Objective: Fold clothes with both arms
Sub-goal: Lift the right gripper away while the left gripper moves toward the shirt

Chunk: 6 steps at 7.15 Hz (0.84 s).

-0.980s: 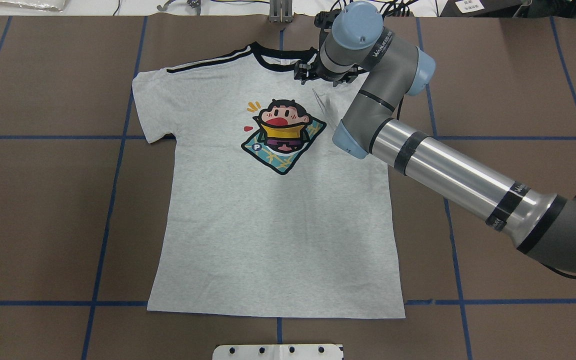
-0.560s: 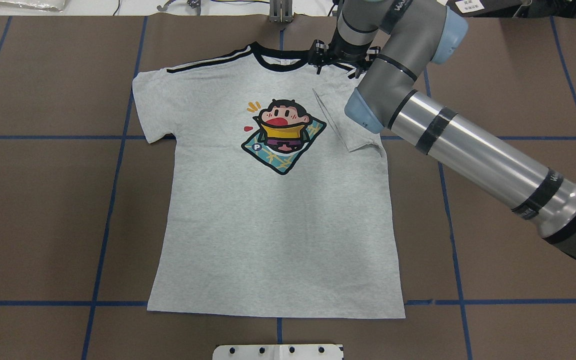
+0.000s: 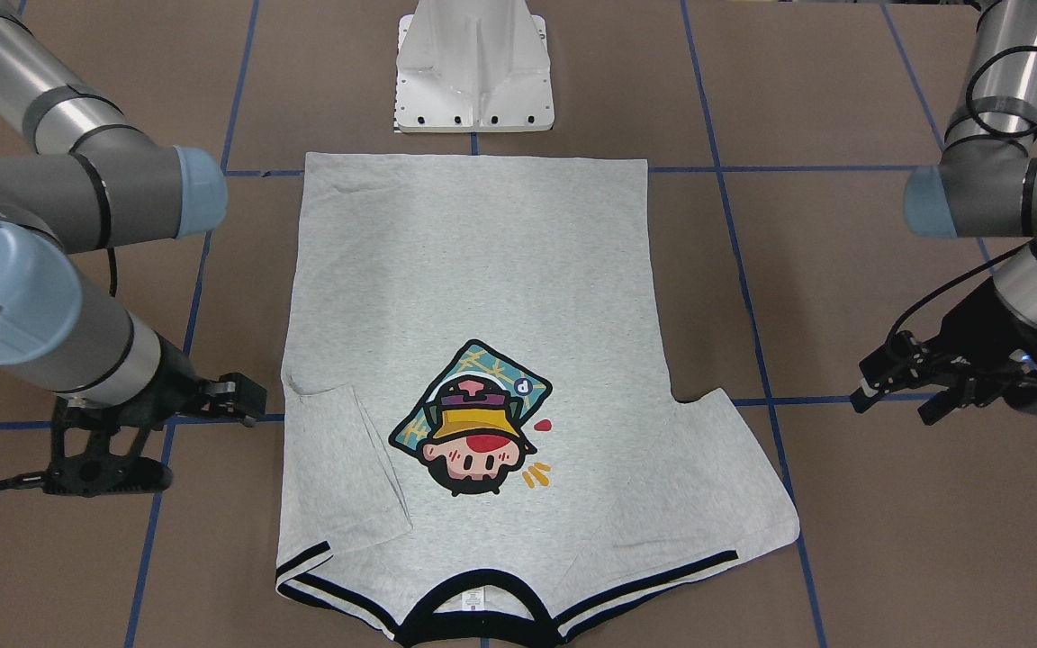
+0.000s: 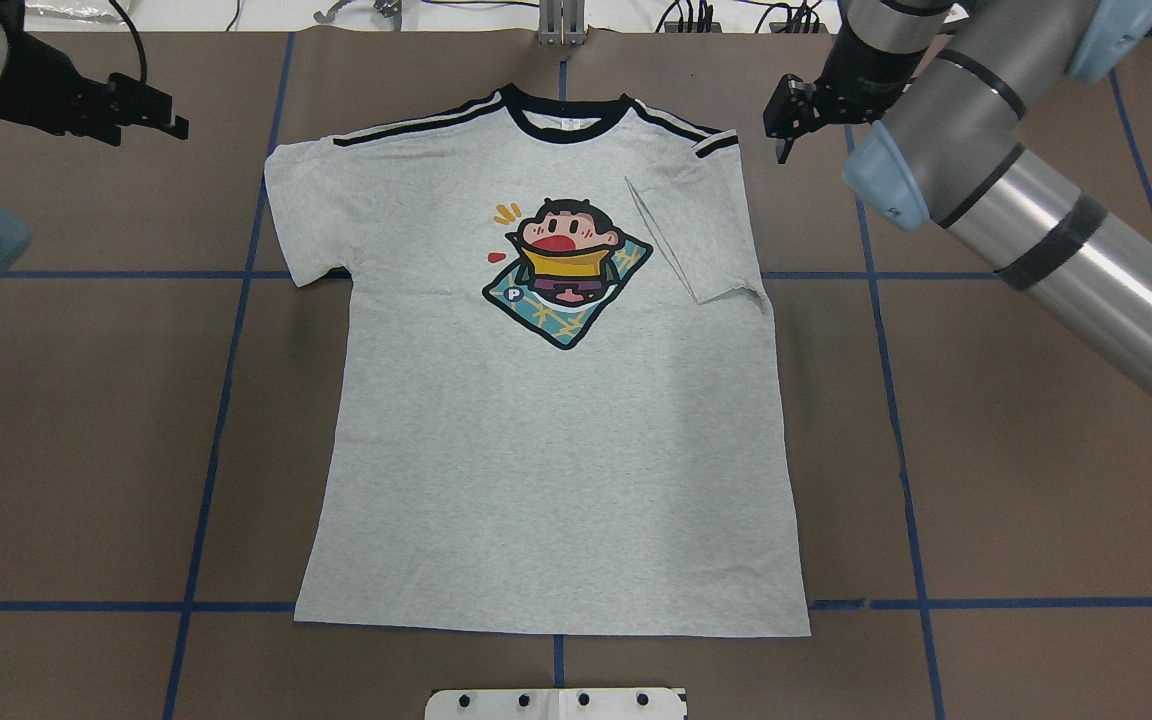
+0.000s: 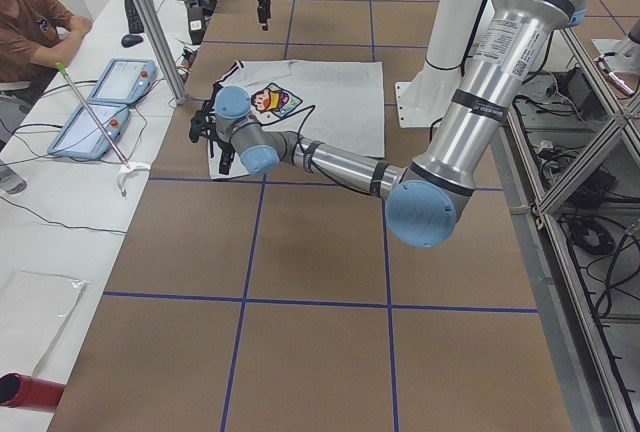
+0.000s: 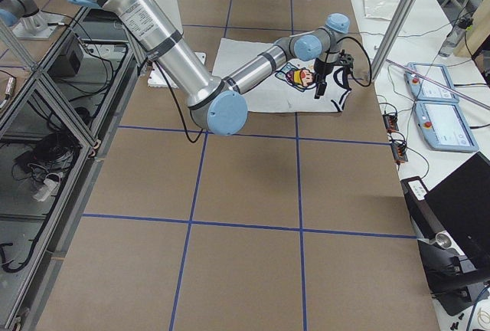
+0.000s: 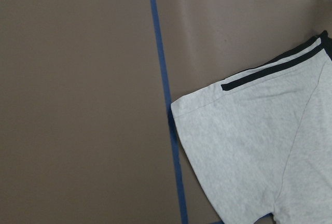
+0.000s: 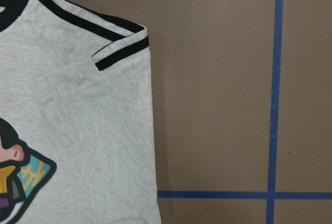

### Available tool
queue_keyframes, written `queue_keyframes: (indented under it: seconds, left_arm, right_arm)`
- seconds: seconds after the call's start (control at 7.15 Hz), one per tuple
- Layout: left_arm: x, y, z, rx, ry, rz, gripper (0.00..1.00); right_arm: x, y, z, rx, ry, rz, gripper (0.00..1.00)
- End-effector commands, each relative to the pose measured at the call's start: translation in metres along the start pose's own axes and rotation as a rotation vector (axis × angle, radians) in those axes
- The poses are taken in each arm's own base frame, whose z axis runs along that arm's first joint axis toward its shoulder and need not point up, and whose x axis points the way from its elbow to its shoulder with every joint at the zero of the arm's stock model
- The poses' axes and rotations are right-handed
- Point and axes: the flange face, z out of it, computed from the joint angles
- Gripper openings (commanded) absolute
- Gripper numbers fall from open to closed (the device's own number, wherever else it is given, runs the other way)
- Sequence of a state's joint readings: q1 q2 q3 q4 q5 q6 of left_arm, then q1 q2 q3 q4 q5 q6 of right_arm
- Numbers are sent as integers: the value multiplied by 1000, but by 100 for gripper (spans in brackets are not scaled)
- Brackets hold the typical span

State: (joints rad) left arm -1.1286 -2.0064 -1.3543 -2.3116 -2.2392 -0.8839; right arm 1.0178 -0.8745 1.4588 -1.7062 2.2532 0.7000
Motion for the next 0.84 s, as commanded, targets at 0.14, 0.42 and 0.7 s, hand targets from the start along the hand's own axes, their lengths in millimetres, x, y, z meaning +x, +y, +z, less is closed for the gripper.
queue_keyframes:
  seconds: [0.14, 0.42, 0.7]
  left_arm:
    - [13, -27, 87, 123, -79, 5, 100]
    - [34, -18, 126, 118, -107, 24, 100]
    - [54, 1, 160, 112, -135, 45, 100]
  right_arm:
    - [60, 66, -18, 0, -28, -18, 100]
    - [61, 72, -20, 2, -32, -23, 100]
    - [56, 71, -18, -3, -37, -26, 100]
